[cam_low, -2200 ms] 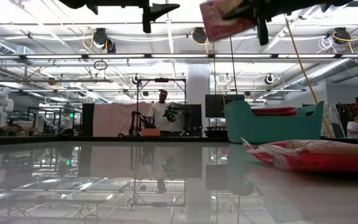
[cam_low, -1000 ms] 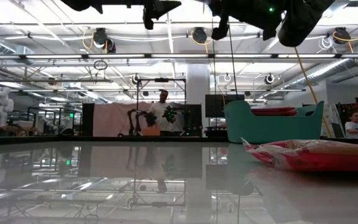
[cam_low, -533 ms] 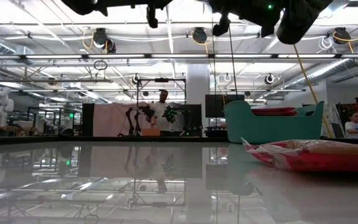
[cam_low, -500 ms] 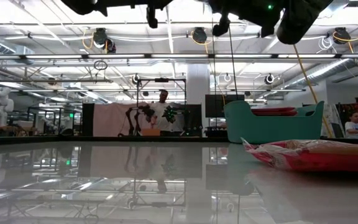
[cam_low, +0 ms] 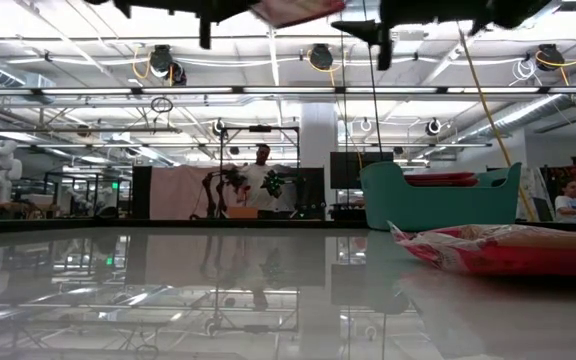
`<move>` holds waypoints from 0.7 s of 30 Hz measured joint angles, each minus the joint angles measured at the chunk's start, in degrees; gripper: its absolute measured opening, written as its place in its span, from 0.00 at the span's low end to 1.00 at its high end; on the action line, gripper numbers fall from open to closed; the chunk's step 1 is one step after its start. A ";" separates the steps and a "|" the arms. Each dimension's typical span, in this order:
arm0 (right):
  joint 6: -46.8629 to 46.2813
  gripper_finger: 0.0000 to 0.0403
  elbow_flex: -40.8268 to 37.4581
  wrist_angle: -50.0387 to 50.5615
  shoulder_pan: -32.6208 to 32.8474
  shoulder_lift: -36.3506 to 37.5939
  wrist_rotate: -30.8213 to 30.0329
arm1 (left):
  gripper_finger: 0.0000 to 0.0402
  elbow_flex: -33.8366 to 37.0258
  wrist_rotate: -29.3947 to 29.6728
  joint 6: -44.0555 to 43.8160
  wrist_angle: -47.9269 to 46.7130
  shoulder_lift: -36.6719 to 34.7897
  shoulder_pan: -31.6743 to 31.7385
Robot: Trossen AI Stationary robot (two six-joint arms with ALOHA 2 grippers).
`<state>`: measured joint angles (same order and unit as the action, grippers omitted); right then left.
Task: Sort popcorn bags into baskets
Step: Put the red popcorn bag into the green bin
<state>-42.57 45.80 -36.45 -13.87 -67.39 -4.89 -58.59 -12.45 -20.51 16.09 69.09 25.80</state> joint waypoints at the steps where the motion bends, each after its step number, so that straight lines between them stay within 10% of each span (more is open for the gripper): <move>1: -0.07 0.44 0.00 3.60 0.00 2.10 0.00 | 0.03 0.00 -2.29 0.85 -3.43 -1.28 1.24; 14: -9.46 0.49 26.47 62.18 -0.94 3.37 5.02 | 0.03 0.00 -25.70 3.14 -27.59 -5.98 7.48; 21: -9.91 0.49 31.89 60.35 -1.19 -4.60 11.35 | 0.06 0.00 -26.59 4.34 -29.46 -5.96 6.12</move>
<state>-52.47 77.69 23.90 -15.05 -71.99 6.46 -58.59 -39.04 -16.16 -13.37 63.13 31.92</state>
